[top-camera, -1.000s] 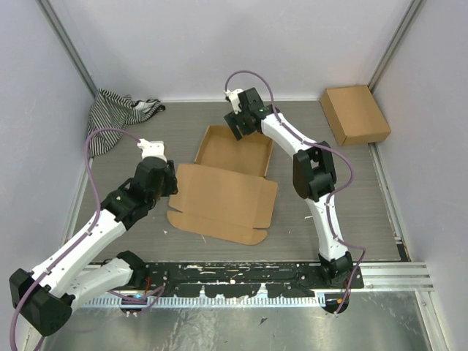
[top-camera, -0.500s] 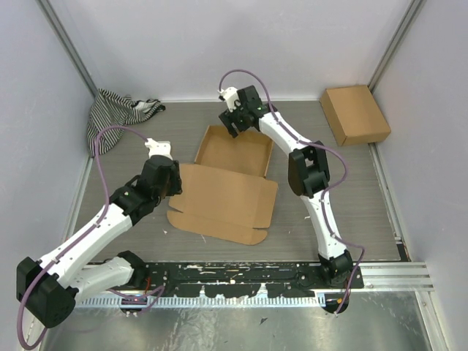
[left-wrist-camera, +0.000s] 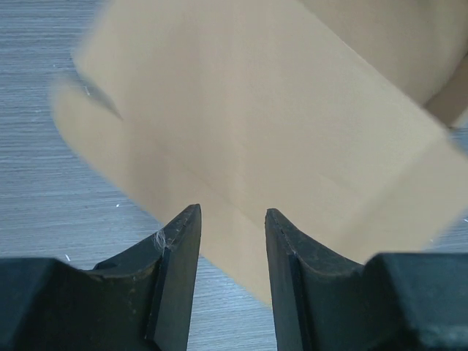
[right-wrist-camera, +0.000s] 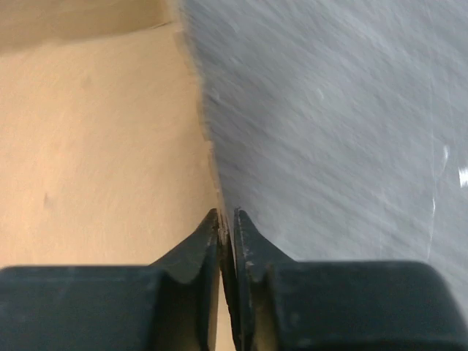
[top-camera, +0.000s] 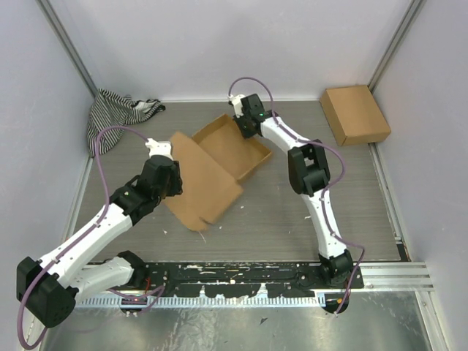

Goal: Fold the paper box

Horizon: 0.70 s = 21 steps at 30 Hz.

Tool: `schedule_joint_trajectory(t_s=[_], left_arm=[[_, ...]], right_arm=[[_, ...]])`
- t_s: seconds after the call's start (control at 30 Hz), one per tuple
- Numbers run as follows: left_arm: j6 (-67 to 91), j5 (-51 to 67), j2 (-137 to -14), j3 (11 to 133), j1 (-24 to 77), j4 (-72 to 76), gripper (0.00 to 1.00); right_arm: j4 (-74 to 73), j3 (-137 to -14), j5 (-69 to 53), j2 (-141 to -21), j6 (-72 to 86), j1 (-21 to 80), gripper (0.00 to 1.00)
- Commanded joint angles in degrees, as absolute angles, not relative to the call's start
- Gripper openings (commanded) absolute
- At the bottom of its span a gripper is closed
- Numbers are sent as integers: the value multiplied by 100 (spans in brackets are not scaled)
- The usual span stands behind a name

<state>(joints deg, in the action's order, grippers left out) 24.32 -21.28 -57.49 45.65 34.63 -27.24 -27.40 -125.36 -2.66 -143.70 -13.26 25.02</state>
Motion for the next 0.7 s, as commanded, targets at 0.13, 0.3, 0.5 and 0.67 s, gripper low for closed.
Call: schedule_joint_trajectory(t_s=[0.13, 0.3, 0.5, 0.67], left_arm=[[2778, -1592, -5521, 4746, 3445, -2637, 46], [3063, -1349, -5223, 4624, 3449, -2659, 45], [3369, -1452, -5100, 4641, 3453, -3018, 47], [3447, -1482, -5130, 4962, 3454, -3597, 58]], right_arm=[[-3209, -10257, 1286, -12063, 312, 1847, 5], [-3847, -8100, 1450, -10530, 1832, 1819, 6], [-2834, -5163, 123, -8272, 4286, 3108, 37], [-2804, -5024, 802, -7319, 5929, 5339, 69]])
